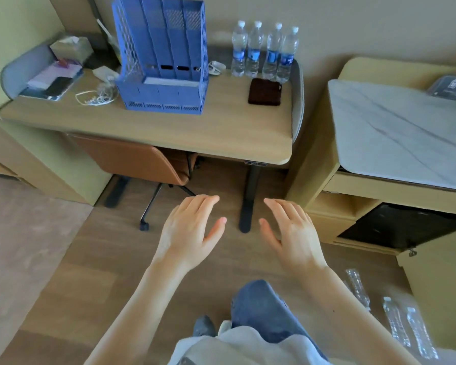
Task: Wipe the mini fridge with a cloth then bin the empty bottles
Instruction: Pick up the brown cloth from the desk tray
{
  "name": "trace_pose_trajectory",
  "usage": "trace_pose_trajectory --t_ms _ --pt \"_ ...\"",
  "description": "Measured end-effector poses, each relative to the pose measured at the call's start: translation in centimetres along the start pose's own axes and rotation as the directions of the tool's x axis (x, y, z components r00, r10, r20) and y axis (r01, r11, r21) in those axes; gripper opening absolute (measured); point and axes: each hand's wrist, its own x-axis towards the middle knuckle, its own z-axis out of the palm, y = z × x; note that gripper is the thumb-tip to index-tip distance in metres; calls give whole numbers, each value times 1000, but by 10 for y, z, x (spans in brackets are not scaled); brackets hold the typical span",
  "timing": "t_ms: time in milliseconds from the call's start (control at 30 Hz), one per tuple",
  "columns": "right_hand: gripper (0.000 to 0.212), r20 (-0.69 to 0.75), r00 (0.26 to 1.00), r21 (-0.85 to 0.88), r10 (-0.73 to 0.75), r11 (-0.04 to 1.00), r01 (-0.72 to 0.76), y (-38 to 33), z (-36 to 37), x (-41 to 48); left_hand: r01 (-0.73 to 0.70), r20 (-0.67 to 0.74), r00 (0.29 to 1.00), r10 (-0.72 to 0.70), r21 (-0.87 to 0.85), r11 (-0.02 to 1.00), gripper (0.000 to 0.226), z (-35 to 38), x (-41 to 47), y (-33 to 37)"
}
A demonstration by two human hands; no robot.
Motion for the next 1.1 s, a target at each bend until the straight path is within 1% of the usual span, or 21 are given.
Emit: trace_pose_trajectory --t_ms 167,300,433,500,700,900,967,1100 --pt "43 21 1000 -17 15 1000 -15 19 29 68 7 32 999 -6 -20 1000 45 26 62 -32" --pt "43 28 999 -17 28 999 -28 42 58 136 14 90 996 -13 -7 1000 47 50 125 -62" --pt "46 37 999 1 -2 1000 2 61 76 211 33 115 993 -34 8 999 49 56 202 -89" --pt "44 23 999 13 24 1000 -24 69 80 247 28 104 994 -30 21 999 48 54 240 -100" --pt "46 6 998 -26 62 998 -62 92 78 341 -86 92 993 79 74 994 45 48 352 -114" --pt "45 -54 995 -60 87 994 -90 111 83 405 -138 110 985 134 32 990 43 58 429 -124" --pt "45 -65 993 -81 94 992 -99 119 91 420 -154 139 979 151 13 988 44 67 446 -129" --pt "40 -46 994 -142 103 984 -108 138 117 439 -180 246 953 175 0 984 48 93 470 -143"
